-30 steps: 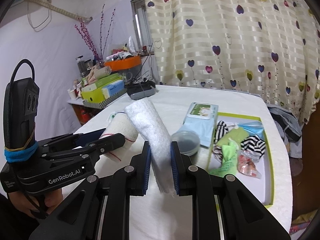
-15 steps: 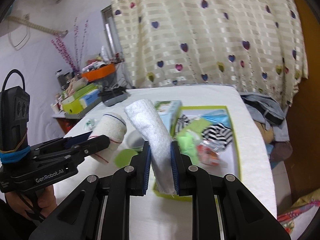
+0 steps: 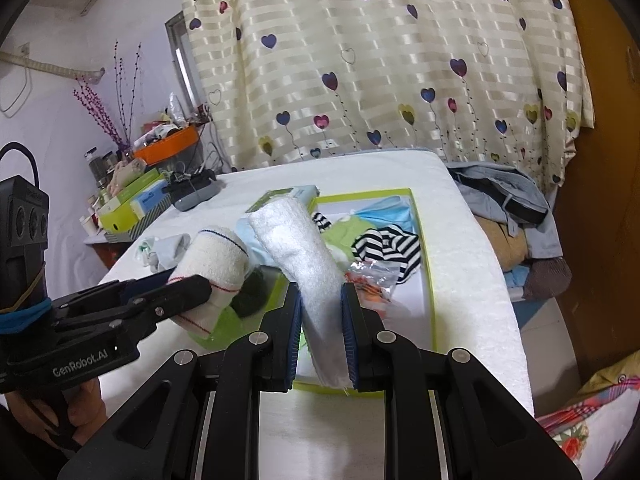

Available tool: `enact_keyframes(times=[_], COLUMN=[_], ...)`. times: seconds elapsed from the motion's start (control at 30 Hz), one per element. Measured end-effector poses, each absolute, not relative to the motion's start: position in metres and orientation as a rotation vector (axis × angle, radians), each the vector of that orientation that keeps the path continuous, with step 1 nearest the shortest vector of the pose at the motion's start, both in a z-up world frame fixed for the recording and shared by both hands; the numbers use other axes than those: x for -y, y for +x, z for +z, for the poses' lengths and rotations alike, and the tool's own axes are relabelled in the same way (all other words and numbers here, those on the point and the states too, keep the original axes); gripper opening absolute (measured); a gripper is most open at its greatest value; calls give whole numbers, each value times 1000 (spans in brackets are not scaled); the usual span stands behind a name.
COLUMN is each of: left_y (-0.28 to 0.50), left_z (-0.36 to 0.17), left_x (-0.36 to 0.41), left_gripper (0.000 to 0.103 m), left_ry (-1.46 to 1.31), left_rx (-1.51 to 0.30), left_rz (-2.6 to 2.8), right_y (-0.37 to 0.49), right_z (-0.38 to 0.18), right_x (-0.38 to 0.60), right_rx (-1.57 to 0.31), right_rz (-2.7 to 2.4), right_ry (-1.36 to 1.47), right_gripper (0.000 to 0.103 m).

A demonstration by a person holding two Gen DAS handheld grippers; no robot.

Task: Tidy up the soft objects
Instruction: 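Carry bandage roll in left gripper while right gripper carries towel roll to box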

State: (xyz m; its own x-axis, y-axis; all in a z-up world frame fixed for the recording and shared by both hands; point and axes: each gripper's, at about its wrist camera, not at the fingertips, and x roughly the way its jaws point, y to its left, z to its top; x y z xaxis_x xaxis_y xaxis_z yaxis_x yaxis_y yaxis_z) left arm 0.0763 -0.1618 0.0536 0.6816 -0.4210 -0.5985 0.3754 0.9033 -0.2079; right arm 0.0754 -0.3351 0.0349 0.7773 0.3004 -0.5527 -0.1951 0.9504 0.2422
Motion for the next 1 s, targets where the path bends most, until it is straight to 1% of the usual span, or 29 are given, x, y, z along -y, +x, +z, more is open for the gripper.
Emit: enact_keyframes(times=[0.33,0.8,1.0], left_y=[89,111,121], left_z=[35,4,-4], left_x=[181,206,213], left_gripper=[38,38,38], left_ry=[-79,-79,-69], left_rx=[-743,-864,-886], left_rz=[-511,-568,-561], right_y=[89,119,132], right_z=[20,-19,-24], right_x=[344,357,359], right_rx=[-662,-784,-794], right_rz=[244,204,192], right_ry=[190,213,208], right_gripper=[20,20,20])
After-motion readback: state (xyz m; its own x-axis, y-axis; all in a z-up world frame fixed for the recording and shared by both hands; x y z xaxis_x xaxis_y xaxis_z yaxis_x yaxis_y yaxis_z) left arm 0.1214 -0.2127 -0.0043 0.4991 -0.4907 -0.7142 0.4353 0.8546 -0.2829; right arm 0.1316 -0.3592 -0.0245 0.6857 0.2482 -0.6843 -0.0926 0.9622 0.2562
